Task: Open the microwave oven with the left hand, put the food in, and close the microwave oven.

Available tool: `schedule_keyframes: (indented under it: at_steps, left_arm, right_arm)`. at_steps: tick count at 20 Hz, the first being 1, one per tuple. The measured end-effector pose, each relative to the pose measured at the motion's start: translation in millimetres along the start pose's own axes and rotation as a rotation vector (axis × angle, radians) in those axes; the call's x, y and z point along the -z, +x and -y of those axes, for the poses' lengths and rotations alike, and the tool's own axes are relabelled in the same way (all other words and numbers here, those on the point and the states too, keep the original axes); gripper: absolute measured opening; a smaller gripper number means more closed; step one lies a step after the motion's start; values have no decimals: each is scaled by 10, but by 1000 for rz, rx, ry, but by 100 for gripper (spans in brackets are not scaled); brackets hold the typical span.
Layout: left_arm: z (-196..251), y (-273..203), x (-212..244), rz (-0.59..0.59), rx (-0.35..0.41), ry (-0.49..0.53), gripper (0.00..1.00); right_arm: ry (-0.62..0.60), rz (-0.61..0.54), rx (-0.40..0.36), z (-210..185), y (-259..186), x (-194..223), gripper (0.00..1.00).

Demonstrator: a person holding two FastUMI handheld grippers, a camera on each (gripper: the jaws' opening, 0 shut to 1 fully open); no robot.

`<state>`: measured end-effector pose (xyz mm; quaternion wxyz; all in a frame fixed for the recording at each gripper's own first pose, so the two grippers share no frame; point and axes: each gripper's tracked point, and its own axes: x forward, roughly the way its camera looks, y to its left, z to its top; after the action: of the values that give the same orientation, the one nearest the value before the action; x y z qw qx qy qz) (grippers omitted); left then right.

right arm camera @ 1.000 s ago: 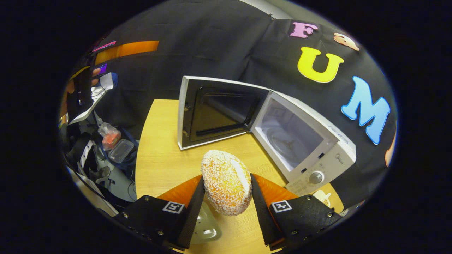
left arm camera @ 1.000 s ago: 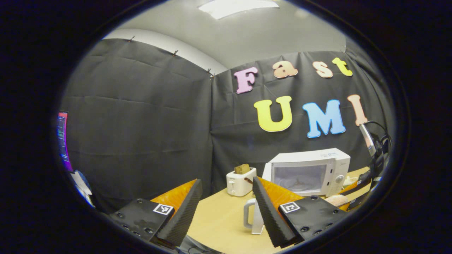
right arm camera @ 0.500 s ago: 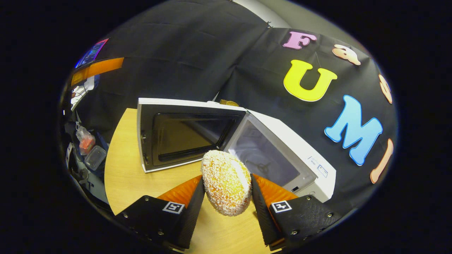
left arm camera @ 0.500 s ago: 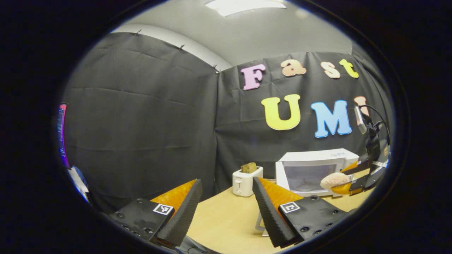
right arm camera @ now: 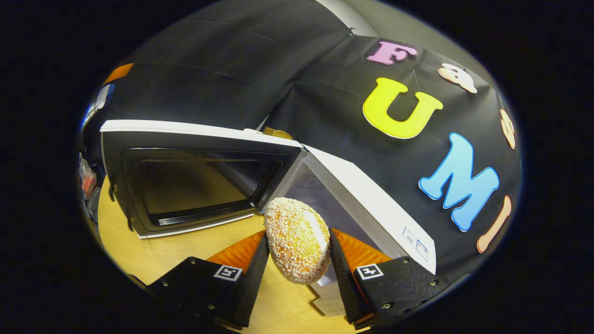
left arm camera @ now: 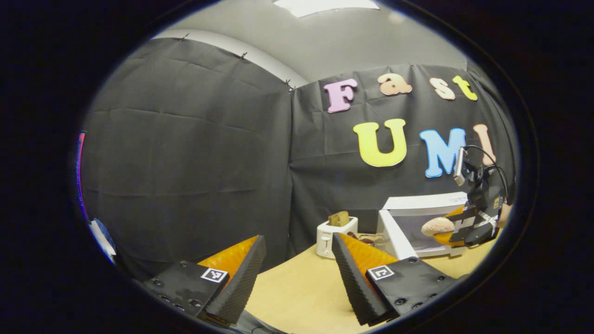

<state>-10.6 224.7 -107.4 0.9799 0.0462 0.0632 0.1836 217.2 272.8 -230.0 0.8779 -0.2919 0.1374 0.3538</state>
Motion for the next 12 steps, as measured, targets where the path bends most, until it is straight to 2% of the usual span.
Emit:
schedule_keyframes:
  at_steps: [12]
  left_arm:
    - [-419, 237, 297, -67, -54, 35, 94]
  right_arm:
    - [-38, -114, 136, 252, 1147, 567, 75]
